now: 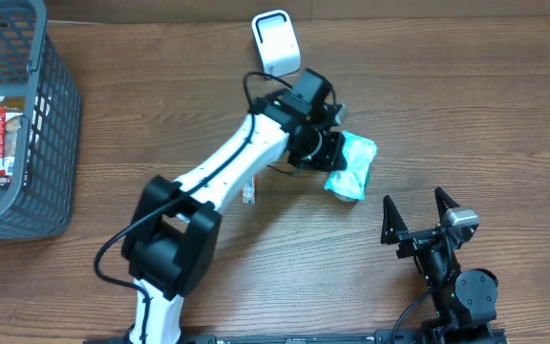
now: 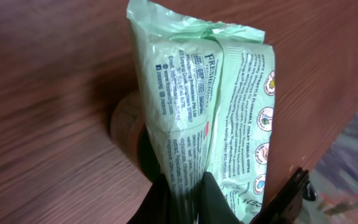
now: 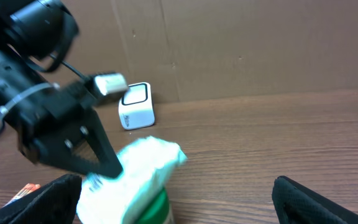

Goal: Scan the item barcode
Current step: 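Lift the green wipes pack and move it left of the green jar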

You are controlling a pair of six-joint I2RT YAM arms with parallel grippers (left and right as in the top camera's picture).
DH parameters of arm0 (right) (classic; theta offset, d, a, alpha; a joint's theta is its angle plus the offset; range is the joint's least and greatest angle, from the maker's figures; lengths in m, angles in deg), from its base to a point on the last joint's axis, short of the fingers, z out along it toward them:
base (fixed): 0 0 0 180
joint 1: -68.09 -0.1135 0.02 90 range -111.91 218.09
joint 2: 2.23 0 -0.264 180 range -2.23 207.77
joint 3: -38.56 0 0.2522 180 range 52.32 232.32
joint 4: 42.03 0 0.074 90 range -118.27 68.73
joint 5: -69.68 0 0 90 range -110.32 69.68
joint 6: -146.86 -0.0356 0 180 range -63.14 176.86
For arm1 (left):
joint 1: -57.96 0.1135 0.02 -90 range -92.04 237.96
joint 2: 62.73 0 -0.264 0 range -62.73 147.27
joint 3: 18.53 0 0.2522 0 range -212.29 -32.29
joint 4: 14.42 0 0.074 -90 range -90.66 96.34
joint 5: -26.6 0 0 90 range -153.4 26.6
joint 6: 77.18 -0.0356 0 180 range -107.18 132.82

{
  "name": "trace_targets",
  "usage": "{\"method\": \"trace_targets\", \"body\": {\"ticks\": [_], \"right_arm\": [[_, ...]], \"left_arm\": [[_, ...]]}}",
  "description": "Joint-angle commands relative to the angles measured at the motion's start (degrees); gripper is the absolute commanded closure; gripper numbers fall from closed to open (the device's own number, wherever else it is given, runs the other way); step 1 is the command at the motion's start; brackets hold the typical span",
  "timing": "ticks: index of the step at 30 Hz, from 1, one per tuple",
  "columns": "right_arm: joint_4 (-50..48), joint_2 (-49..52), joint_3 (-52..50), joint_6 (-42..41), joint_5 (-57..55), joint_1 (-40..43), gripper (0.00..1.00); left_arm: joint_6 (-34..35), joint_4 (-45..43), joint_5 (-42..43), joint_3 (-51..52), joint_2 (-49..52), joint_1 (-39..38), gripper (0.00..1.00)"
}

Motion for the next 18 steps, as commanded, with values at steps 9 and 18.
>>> {"method": "trace_targets", "body": {"ticks": [9,18], "right_arm": [[-0.35,-0.52,-0.61,0.42,-0.28,0.15,0.0],[-0.35,-0.52,-0.61,0.42,-0.28,0.15,0.0]], "left_arm": [[0.26,6.14,-5.46,-0.76,-7.43,3.04,0.96],[4.74,7.87,-21.88,1.07,-6.73,2.71,0.96]]}}
